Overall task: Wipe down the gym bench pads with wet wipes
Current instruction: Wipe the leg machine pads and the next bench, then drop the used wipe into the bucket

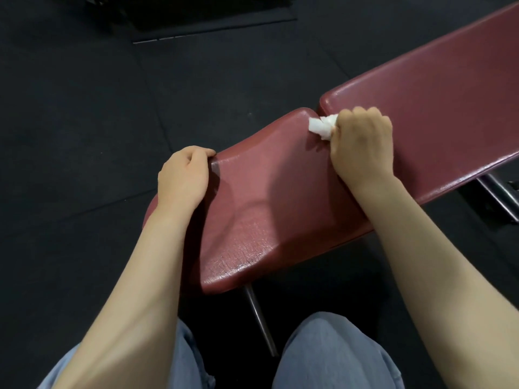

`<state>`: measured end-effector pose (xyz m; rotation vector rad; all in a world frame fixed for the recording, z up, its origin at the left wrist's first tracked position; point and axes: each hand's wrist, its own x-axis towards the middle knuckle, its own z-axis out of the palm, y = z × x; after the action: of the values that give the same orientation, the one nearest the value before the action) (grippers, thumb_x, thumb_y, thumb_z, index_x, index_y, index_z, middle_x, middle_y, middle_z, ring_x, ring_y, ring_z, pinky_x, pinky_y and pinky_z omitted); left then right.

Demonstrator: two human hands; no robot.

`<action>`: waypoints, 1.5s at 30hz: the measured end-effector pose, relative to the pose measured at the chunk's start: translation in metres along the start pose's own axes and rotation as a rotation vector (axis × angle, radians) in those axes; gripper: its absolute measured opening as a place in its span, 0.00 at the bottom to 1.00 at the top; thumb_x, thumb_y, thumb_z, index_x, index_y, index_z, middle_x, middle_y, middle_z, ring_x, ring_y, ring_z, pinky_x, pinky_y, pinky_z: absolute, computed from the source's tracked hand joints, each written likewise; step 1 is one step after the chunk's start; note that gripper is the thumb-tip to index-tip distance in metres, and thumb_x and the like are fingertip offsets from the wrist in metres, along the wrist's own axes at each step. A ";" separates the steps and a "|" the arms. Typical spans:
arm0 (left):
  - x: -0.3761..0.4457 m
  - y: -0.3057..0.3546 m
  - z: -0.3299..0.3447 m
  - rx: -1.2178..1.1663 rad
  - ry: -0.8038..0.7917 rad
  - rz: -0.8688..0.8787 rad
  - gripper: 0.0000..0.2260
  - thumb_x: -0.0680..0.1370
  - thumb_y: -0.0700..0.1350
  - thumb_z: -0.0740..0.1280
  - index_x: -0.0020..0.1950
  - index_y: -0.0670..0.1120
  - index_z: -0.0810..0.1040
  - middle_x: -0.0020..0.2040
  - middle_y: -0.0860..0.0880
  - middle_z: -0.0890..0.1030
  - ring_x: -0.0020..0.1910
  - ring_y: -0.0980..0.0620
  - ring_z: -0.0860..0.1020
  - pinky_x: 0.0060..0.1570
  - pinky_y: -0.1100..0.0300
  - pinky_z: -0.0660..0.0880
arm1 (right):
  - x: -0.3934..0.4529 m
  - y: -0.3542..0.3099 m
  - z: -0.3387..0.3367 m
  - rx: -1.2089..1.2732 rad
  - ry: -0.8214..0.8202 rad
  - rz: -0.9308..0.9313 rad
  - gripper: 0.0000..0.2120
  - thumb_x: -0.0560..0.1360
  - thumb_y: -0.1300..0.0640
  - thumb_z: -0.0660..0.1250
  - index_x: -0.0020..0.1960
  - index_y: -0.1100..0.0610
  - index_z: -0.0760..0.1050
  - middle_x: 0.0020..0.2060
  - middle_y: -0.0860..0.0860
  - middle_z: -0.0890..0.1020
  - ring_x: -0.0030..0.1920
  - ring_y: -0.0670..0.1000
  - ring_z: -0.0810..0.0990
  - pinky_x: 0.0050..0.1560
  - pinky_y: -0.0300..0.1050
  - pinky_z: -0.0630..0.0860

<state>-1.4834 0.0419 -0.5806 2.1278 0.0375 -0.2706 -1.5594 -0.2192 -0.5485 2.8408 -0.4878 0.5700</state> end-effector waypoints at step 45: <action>-0.347 0.357 -0.023 0.875 -0.942 0.720 0.22 0.78 0.44 0.63 0.73 0.46 0.71 0.74 0.48 0.70 0.74 0.50 0.67 0.73 0.58 0.59 | -0.279 0.211 -0.504 0.495 -0.754 1.177 0.07 0.77 0.61 0.61 0.44 0.52 0.74 0.44 0.49 0.79 0.40 0.49 0.77 0.35 0.40 0.69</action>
<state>-1.7703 -0.1054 -0.2002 2.4175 -1.5969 -0.9307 -2.0481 -0.2066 -0.1779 2.7964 -2.4773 -0.3795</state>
